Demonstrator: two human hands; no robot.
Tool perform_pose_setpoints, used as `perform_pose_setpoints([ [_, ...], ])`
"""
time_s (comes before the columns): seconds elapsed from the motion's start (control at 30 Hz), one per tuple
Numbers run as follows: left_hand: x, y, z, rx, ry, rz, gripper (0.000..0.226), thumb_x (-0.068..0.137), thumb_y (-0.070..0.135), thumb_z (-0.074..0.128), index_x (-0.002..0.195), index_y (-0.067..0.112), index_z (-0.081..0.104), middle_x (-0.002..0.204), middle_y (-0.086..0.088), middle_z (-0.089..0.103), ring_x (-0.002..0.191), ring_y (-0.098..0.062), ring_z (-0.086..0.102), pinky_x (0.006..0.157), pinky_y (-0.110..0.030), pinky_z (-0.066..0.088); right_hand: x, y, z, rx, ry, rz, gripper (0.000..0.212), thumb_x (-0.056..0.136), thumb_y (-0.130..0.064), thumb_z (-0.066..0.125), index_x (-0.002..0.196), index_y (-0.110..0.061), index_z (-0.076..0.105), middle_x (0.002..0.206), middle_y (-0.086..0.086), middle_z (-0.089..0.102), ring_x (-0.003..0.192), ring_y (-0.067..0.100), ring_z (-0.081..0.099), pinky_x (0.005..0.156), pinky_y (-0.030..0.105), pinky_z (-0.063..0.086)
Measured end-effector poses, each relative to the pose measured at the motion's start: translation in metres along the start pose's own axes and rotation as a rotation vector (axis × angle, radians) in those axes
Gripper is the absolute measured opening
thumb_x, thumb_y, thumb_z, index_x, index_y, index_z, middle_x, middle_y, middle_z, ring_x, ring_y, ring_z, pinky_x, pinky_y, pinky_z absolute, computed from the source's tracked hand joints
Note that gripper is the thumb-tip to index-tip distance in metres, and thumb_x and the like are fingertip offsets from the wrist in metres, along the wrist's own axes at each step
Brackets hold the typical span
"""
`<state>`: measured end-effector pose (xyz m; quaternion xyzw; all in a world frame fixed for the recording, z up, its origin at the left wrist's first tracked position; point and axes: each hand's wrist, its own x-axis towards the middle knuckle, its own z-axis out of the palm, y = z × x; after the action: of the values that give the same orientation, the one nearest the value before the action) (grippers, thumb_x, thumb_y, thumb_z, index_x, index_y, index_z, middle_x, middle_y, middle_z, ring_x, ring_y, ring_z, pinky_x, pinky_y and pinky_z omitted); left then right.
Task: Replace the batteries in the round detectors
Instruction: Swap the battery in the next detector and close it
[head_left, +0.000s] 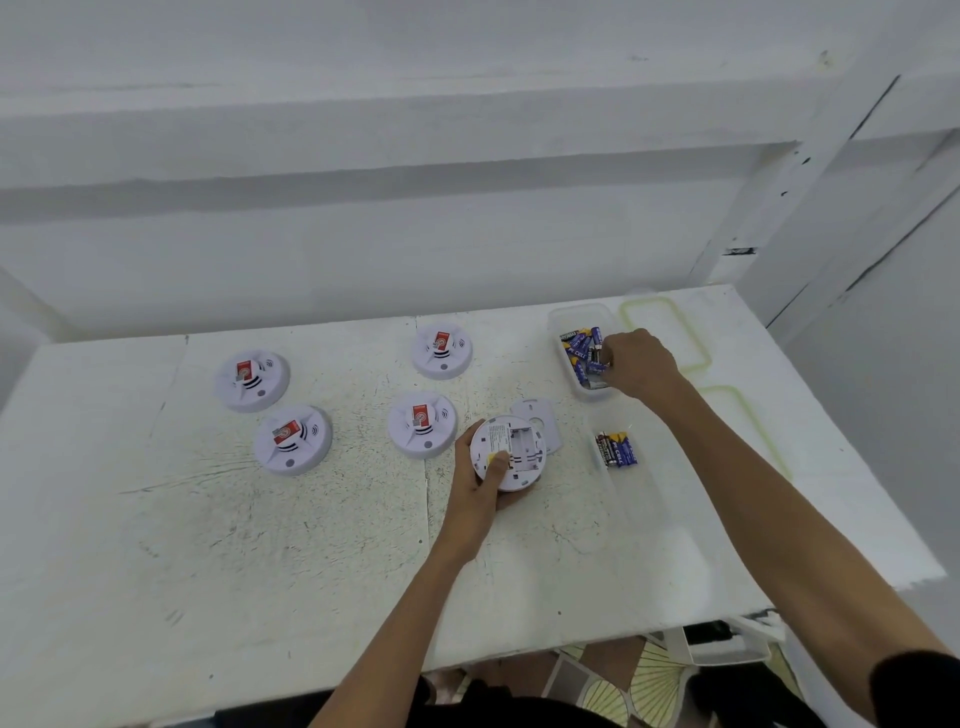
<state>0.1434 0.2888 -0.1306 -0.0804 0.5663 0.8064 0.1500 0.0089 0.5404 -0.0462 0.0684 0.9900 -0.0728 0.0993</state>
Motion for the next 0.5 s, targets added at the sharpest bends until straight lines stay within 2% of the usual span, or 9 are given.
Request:
perform_pose_setpoints([
  [0.13,0.001,0.000,-0.001,0.011,0.005,-0.010,0.048,0.106,0.016,0.057,0.148,0.030,0.042,0.146,-0.003,0.058,0.131,-0.026,0.061,0.095,-0.052,0.059,-0.007,0.007,0.005,0.263,0.216,-0.045,0.017,0.086,-0.010,0.063,0.101,-0.005,0.071,0.095,0.011,0.071,0.085,0.026,0.064,0.073,0.036,0.056],
  [0.3,-0.001,0.001,0.000,0.019,0.008,-0.004,0.048,0.106,0.015,0.057,0.148,0.029,0.041,0.146,-0.004,0.057,0.128,-0.024,0.063,0.092,-0.049,0.061,-0.043,-0.009,0.002,0.728,0.516,-0.065,0.014,0.091,-0.018,0.071,0.102,-0.009,0.070,0.085,0.002,0.071,0.072,0.013,0.064,0.071,0.023,0.055],
  [0.4,-0.001,0.002,0.000,0.025,0.011,-0.004,0.048,0.106,0.014,0.057,0.149,0.029,0.041,0.146,-0.002,0.057,0.127,-0.022,0.064,0.091,-0.049,0.061,-0.072,-0.029,0.002,0.982,0.581,-0.074,0.018,0.088,-0.022,0.076,0.101,-0.012,0.070,0.082,-0.003,0.072,0.072,0.007,0.067,0.067,0.017,0.054],
  [0.5,-0.001,0.002,0.000,0.050,0.016,-0.001,0.048,0.106,0.014,0.057,0.148,0.029,0.041,0.145,-0.001,0.057,0.126,-0.021,0.064,0.092,-0.052,0.061,-0.095,-0.045,0.014,0.973,0.582,-0.143,0.012,0.089,-0.021,0.075,0.098,-0.013,0.073,0.083,-0.005,0.074,0.073,0.010,0.070,0.070,0.019,0.055],
])
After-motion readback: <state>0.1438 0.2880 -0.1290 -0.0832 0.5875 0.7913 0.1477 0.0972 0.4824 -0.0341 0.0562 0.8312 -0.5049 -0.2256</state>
